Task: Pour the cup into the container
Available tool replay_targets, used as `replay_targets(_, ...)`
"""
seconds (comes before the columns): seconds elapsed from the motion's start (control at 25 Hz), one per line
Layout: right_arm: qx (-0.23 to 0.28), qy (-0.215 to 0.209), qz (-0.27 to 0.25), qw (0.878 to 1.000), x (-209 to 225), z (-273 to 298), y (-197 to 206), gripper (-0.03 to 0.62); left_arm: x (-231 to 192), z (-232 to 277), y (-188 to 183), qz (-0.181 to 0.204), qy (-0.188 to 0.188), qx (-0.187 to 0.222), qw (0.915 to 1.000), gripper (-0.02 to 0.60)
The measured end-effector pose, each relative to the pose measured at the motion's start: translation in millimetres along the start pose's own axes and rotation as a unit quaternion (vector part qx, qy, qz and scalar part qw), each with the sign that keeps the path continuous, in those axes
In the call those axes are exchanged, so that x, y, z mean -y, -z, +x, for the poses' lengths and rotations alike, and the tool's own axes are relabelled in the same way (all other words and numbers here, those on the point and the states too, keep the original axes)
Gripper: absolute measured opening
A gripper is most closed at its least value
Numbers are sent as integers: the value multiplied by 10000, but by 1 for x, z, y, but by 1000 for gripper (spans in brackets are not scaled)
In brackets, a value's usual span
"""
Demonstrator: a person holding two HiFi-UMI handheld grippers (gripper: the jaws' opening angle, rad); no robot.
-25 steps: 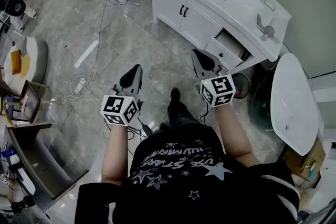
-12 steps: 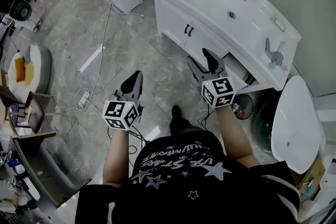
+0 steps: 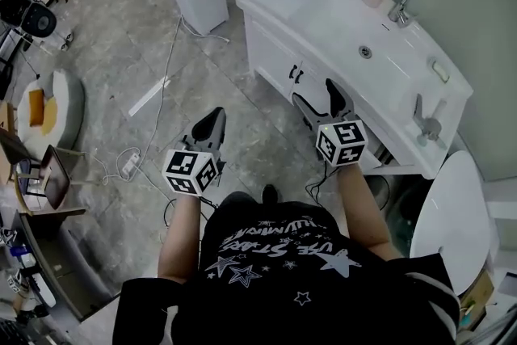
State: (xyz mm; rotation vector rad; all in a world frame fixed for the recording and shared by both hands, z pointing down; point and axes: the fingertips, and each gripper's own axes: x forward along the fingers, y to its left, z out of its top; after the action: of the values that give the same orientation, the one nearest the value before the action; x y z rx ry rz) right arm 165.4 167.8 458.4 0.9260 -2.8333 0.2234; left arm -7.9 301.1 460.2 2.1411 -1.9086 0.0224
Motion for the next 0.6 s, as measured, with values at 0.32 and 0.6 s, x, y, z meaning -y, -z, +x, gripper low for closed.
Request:
replay_targets(0.32,-155,136,26,9998,21,24,2,387,-15,30,-7,-8,47,-57,10000,11)
replay_targets(0.6,-298,380,73,9988,40,64,4,382,-47,77,-14,-13,303,-123,9995,12)
